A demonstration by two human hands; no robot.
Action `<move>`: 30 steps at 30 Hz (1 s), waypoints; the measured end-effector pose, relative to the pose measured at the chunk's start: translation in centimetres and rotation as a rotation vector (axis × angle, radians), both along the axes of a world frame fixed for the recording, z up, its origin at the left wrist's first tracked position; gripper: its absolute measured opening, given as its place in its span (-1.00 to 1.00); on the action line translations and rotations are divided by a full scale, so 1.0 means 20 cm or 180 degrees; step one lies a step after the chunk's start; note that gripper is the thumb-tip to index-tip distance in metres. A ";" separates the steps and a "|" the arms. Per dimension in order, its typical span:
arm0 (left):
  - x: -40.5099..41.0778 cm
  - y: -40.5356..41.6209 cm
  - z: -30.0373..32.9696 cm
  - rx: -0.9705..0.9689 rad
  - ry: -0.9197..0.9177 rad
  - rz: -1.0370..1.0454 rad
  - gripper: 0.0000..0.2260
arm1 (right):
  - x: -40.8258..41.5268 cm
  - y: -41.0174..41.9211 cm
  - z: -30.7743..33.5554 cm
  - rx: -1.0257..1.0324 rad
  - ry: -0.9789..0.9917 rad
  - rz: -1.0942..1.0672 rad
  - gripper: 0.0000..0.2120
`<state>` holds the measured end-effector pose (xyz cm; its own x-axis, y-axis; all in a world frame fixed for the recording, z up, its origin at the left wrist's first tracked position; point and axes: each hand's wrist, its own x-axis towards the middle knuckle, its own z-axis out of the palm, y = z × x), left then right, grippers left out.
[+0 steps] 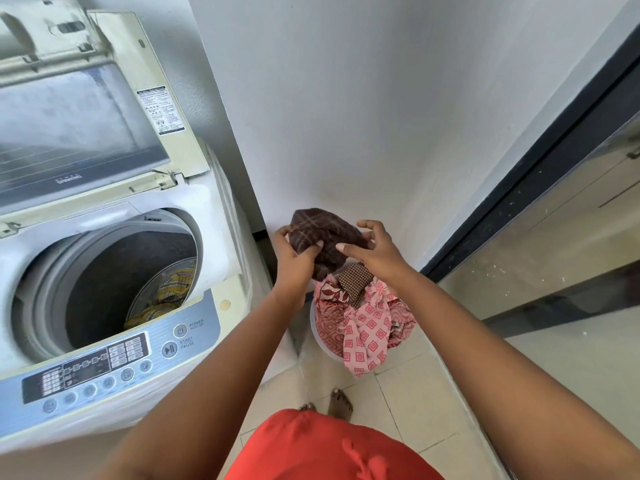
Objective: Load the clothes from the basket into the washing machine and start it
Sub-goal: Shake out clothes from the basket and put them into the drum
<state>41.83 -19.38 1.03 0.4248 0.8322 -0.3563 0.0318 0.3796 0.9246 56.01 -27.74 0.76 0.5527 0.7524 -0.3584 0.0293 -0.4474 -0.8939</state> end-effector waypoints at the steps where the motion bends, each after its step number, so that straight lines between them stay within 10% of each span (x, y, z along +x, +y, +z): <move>1: 0.00 0.00 0.00 -0.0322 -0.0161 0.0081 -0.57 | 0.00 0.00 0.00 -0.0150 0.0194 0.0021 -0.35; 10: 0.05 -0.03 0.04 -0.0774 -0.0434 -0.0549 -0.58 | -0.06 0.04 0.03 0.0370 0.1567 -0.0387 -0.37; 14: 0.05 0.02 -0.04 -0.0345 0.0579 -0.0403 -0.35 | -0.02 0.04 0.01 -0.0064 -0.0160 -0.0274 -0.63; 18: 0.06 0.00 -0.02 -0.0915 0.0112 -0.0587 -0.40 | -0.02 0.02 -0.03 -0.0096 -0.2384 0.0366 -0.67; 24: 0.05 0.01 -0.04 -0.0877 0.0119 0.0004 -0.56 | 0.00 -0.04 -0.07 0.0597 -0.0602 0.1362 -0.64; 30: -0.03 0.04 -0.07 -0.0756 0.0168 0.0053 -0.53 | 0.01 0.00 -0.08 0.0140 0.0647 -0.0653 -0.73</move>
